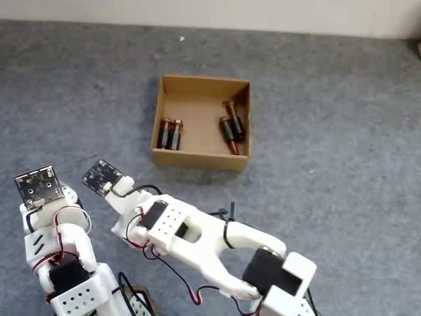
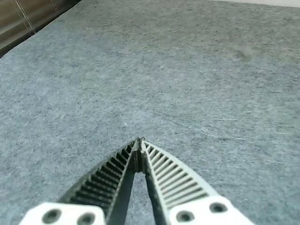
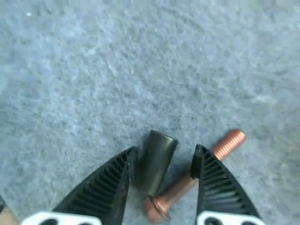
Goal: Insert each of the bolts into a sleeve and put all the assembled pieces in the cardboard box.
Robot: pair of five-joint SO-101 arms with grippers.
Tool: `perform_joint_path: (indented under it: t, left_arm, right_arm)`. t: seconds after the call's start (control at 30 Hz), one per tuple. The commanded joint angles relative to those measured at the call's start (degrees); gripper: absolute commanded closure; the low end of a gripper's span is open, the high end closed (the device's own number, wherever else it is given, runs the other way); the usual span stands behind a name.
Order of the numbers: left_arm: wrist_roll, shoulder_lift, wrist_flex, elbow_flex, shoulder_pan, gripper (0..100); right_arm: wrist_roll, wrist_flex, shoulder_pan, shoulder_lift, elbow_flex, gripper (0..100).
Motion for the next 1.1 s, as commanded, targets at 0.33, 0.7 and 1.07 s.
perform_joint_path:
  t: [0.33,0.7,1.07]
  left_arm:
    - [0.7,-0.4,-1.3,-1.0,-0.4,99]
    - [0.7,-0.4,-1.3,-0.9,-0.2,99]
    - [0.7,-0.4,-1.3,-0.8,-0.2,99]
  right_arm:
    - [3.3,0.8,1.4,0.9,-1.0,99.3]
    - [4.7,7.2,7.9,-15.4,5.8,99.3]
    - [0.7,7.1,2.4,-16.5,9.2,99.3]
